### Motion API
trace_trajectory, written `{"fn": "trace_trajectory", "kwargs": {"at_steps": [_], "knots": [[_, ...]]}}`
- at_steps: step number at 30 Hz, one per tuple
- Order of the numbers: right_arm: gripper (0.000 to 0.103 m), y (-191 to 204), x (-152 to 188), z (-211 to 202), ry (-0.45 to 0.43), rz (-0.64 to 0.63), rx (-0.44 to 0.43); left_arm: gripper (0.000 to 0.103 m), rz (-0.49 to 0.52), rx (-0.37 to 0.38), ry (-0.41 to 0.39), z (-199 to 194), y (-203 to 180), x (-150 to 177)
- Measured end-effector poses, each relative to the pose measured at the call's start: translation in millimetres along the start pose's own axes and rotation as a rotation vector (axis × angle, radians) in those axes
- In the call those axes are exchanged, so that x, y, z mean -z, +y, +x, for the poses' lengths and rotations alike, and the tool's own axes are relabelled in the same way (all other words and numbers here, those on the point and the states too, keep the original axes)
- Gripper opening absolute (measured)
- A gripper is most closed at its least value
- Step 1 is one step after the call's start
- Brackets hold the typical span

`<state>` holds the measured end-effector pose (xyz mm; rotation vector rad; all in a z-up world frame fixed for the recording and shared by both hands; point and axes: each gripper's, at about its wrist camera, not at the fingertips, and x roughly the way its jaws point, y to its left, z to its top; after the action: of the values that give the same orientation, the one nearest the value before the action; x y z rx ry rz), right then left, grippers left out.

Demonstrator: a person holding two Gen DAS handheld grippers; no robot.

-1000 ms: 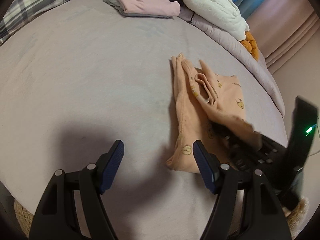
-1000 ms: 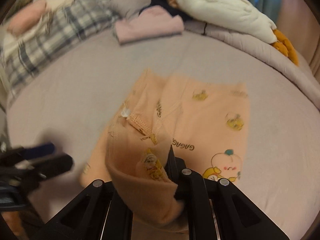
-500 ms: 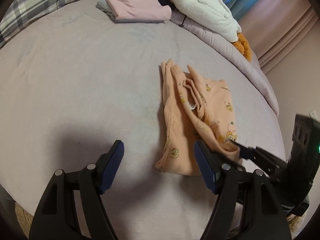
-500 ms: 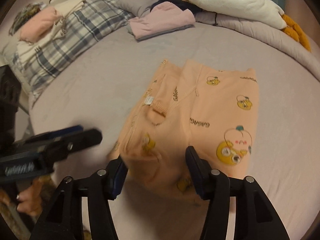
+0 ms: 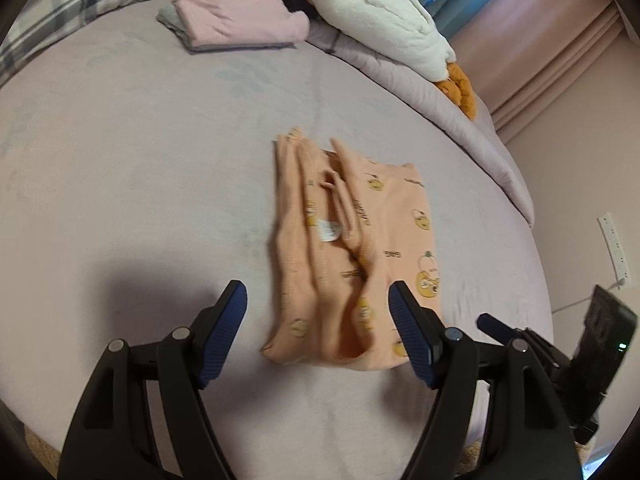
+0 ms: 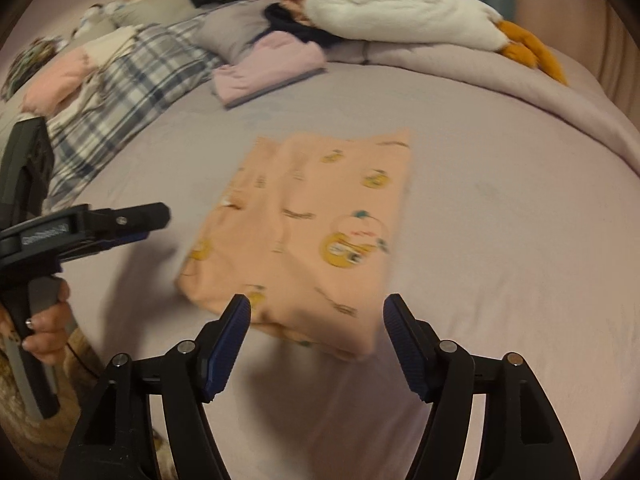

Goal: Fold small clothes

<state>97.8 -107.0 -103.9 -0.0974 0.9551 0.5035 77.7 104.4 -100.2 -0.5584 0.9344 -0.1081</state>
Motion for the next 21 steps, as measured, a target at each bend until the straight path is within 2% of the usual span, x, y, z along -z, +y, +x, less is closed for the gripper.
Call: {"fn": "trace_trajectory", "kwargs": {"at_steps": [2, 6, 10, 14, 17, 21], "knots": [[0.069, -9, 1, 6, 0.014, 0.039, 0.015, 0.074, 0.013, 0.008, 0.02, 9, -5, -3], [0.069, -22, 1, 16, 0.041, 0.089, 0.04, 0.077, 0.038, -0.024, 0.045, 26, -13, -8], [0.069, -29, -2, 23, 0.052, 0.131, 0.063, 0.082, 0.051, 0.011, 0.089, 45, -20, -6], [0.069, -32, -3, 24, 0.052, 0.152, 0.079, 0.083, 0.12, -0.085, 0.133, 65, -27, 1], [0.069, -33, -1, 23, 0.051, 0.15, 0.081, 0.083, 0.115, -0.164, 0.156, 77, -17, 6], [0.069, -40, 1, 22, 0.052, 0.161, 0.084, 0.083, 0.112, -0.174, 0.135, 70, -6, 6]]}}
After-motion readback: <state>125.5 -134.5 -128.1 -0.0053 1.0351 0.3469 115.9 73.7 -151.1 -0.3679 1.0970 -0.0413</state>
